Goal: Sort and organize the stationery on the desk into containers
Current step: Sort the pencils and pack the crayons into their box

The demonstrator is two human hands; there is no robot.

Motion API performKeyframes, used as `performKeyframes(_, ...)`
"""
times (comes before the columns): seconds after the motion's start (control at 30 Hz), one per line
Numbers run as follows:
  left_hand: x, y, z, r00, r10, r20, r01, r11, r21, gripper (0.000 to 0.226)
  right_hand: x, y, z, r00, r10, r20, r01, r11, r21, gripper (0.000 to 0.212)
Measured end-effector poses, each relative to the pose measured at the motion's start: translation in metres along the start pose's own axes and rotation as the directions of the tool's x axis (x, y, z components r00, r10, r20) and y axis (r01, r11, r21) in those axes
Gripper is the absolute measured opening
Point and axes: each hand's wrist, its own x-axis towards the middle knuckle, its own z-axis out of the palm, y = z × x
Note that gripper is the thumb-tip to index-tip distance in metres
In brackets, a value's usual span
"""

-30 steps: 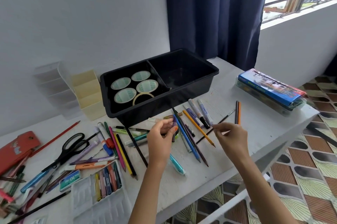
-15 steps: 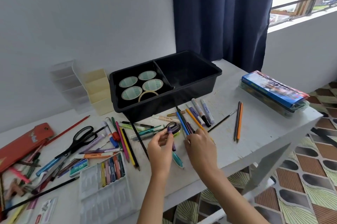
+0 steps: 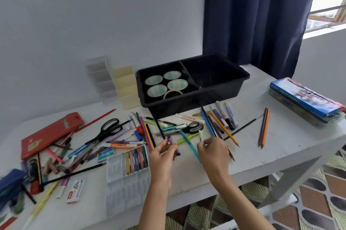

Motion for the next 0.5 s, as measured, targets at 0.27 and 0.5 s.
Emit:
performKeyframes(0.27, -0.01, -0.001, -0.058, 0.986, 0.044, -0.16, -0.046, 0.999, -0.011, 0.037, -0.045, -0.034, 0.014, 0.971, -0.106, 0.214, 0.028, 0.941, 0.338, 0.035)
performKeyframes(0.5, -0.015, 0.005, -0.114, 0.963, 0.073, -0.259, -0.086, 0.995, -0.039, 0.04, -0.075, -0.057, 0.044, 0.903, -0.197, 0.381, 0.051, 0.931, 0.361, 0.054)
